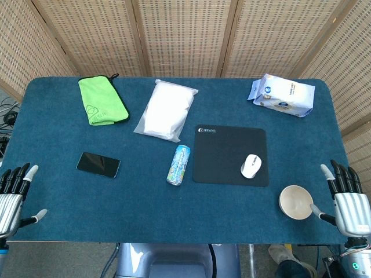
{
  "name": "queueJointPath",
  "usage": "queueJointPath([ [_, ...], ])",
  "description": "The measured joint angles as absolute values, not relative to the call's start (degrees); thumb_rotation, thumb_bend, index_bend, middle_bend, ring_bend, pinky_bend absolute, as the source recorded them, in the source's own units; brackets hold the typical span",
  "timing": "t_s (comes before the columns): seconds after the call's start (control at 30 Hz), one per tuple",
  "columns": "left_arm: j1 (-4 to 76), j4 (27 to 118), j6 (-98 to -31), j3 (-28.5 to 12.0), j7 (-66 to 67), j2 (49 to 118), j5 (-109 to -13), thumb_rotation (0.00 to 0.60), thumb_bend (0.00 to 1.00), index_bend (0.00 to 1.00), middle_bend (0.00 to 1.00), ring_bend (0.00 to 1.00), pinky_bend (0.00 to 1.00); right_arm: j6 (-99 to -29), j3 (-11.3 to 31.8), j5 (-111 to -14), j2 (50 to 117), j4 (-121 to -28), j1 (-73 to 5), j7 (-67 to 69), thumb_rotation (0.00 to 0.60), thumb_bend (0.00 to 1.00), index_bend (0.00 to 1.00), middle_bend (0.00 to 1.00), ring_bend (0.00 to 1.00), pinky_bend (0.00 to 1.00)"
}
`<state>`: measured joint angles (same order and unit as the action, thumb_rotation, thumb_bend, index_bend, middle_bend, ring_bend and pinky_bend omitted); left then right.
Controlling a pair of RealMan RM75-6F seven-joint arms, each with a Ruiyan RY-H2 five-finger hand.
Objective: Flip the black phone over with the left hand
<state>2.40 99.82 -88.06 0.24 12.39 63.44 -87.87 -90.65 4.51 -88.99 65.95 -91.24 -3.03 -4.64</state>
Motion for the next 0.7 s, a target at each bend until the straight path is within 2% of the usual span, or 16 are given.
queueJointPath([
  [0.23, 3.0, 98.7, -87.1, -0.1, 12.2, 63.9, -87.8, 0.6, 0.0, 0.0, 0.0, 0.0, 0.0, -90.6, 4.8, -88.5, 66.0, -91.0, -3.0, -4.4, 0.6, 0.0, 0.0, 0.0, 0.0, 0.0],
  [0.43, 5.8, 98.3, -83.3, -1.5, 12.0, 63.9, -87.0, 0.6, 0.0, 0.0, 0.0, 0.0, 0.0, -90.3, 5.0, -88.0, 66.1, -90.8, -3.1, -4.6, 0.6, 0.0, 0.0, 0.0, 0.0, 0.0],
  [0.6, 10.6, 97.6, -76.3, -3.1, 13.0, 64.1, -85.8, 0.6, 0.0, 0.0, 0.0, 0.0, 0.0, -89.4, 5.2, -87.0, 66.4, -90.5, -3.3, -5.4, 0.6, 0.0, 0.0, 0.0, 0.0, 0.0],
  [0.7, 14.7, 96.4, -69.4, -4.1, 15.0, 65.2, -83.7, 0.6, 0.0, 0.0, 0.0, 0.0, 0.0, -88.6, 5.4, -86.1, 66.9, -90.0, -3.6, -6.1, 0.6, 0.0, 0.0, 0.0, 0.0, 0.0],
])
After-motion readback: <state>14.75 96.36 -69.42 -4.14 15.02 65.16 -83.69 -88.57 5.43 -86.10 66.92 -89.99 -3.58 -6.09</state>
